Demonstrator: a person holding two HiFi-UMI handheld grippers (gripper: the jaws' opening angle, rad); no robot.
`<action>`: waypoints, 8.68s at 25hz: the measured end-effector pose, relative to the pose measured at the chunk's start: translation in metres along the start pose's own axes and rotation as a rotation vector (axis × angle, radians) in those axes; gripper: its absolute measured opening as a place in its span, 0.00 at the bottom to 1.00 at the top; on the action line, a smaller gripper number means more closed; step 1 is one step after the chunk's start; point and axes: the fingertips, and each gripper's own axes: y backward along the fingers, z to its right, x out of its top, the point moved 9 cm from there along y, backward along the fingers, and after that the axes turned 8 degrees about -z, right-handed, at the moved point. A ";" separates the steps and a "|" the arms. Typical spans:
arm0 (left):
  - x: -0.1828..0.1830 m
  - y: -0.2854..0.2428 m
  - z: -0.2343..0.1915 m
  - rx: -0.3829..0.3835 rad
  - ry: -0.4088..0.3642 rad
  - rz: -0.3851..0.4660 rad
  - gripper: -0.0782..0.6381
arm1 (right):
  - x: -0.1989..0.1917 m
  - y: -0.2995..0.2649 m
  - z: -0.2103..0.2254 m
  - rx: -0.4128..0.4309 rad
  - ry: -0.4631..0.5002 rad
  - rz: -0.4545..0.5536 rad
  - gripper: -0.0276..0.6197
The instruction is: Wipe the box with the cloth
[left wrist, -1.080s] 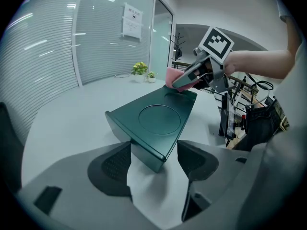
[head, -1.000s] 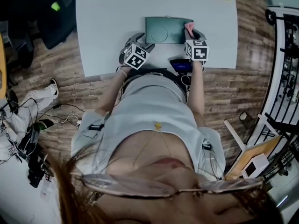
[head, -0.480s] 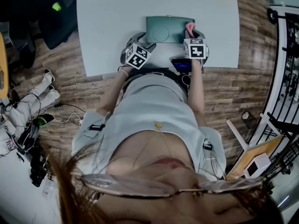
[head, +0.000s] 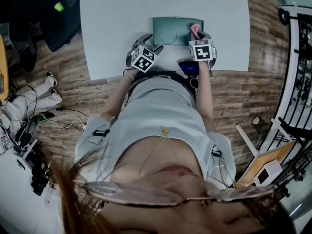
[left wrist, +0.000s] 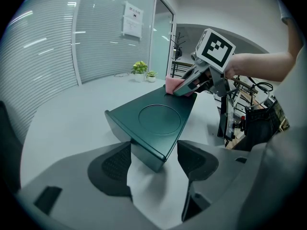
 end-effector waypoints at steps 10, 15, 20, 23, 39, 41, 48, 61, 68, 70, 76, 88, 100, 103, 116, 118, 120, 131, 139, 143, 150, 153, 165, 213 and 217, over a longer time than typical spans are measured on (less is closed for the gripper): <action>-0.001 0.000 -0.002 -0.004 0.000 0.001 0.54 | 0.007 -0.004 -0.014 0.040 0.034 0.008 0.11; -0.001 -0.001 -0.002 -0.006 0.003 -0.001 0.54 | 0.009 -0.008 -0.018 0.064 0.020 0.018 0.11; -0.001 -0.002 0.000 -0.008 0.003 -0.001 0.54 | 0.009 -0.008 -0.027 0.086 0.023 0.023 0.11; 0.000 -0.002 0.001 -0.010 0.004 -0.001 0.54 | 0.011 -0.008 -0.034 0.107 0.029 0.029 0.11; 0.000 -0.002 0.000 -0.012 0.007 -0.004 0.54 | 0.016 -0.008 -0.047 0.213 -0.021 0.076 0.11; 0.000 -0.001 0.000 -0.014 0.006 -0.005 0.54 | 0.018 -0.009 -0.051 0.232 -0.012 0.078 0.11; -0.002 -0.001 -0.003 -0.015 0.011 -0.002 0.54 | 0.031 -0.018 -0.073 0.268 0.039 0.045 0.11; -0.002 0.000 -0.002 -0.015 0.013 0.000 0.54 | 0.044 -0.023 -0.104 0.318 0.098 0.018 0.10; -0.002 -0.002 -0.002 -0.017 0.013 0.002 0.54 | 0.050 -0.025 -0.127 0.368 0.166 0.006 0.10; -0.002 -0.002 -0.002 -0.018 0.012 0.000 0.54 | 0.049 -0.025 -0.129 0.370 0.178 0.008 0.10; -0.001 -0.003 -0.002 -0.019 0.013 0.001 0.54 | 0.049 -0.025 -0.128 0.375 0.190 0.017 0.10; -0.003 -0.002 -0.002 -0.019 0.010 0.009 0.54 | 0.037 -0.007 -0.103 0.333 0.171 0.132 0.11; -0.002 -0.002 -0.003 -0.020 0.011 0.001 0.54 | -0.026 0.024 -0.014 0.122 -0.057 0.122 0.11; -0.004 -0.002 -0.003 -0.020 0.013 -0.001 0.54 | -0.034 0.025 -0.006 0.082 -0.086 0.101 0.11; -0.003 -0.002 -0.002 -0.018 0.020 0.004 0.54 | -0.040 0.019 -0.004 -0.009 -0.054 0.030 0.11; -0.004 -0.002 -0.003 -0.018 0.019 0.005 0.54 | -0.040 0.018 -0.004 -0.009 -0.054 0.027 0.11; -0.004 -0.003 -0.004 -0.019 0.017 0.003 0.54 | -0.039 0.018 -0.006 -0.010 -0.060 0.024 0.11; -0.004 -0.003 -0.004 -0.023 0.013 0.003 0.54 | -0.032 0.010 -0.035 0.054 -0.065 0.054 0.11; -0.005 -0.003 -0.003 -0.024 0.014 0.005 0.54 | -0.028 0.008 -0.050 0.074 -0.073 0.076 0.11; -0.005 -0.004 -0.003 -0.023 0.015 0.005 0.54 | -0.028 0.008 -0.051 0.071 -0.073 0.077 0.11; -0.006 -0.004 -0.006 -0.026 0.015 0.007 0.54 | -0.022 0.006 -0.068 0.175 -0.118 0.132 0.11; -0.006 -0.004 -0.005 -0.027 0.015 0.009 0.54 | -0.018 0.004 -0.077 0.200 -0.106 0.134 0.11; -0.006 -0.005 -0.004 -0.027 0.023 0.015 0.54 | 0.000 -0.006 -0.108 0.290 -0.006 0.124 0.11; 0.044 0.056 0.007 0.067 0.166 0.282 0.27 | 0.016 0.038 -0.061 0.236 0.105 0.435 0.11; 0.060 0.067 0.012 0.049 0.163 0.349 0.21 | 0.026 0.057 -0.057 0.234 0.109 0.509 0.11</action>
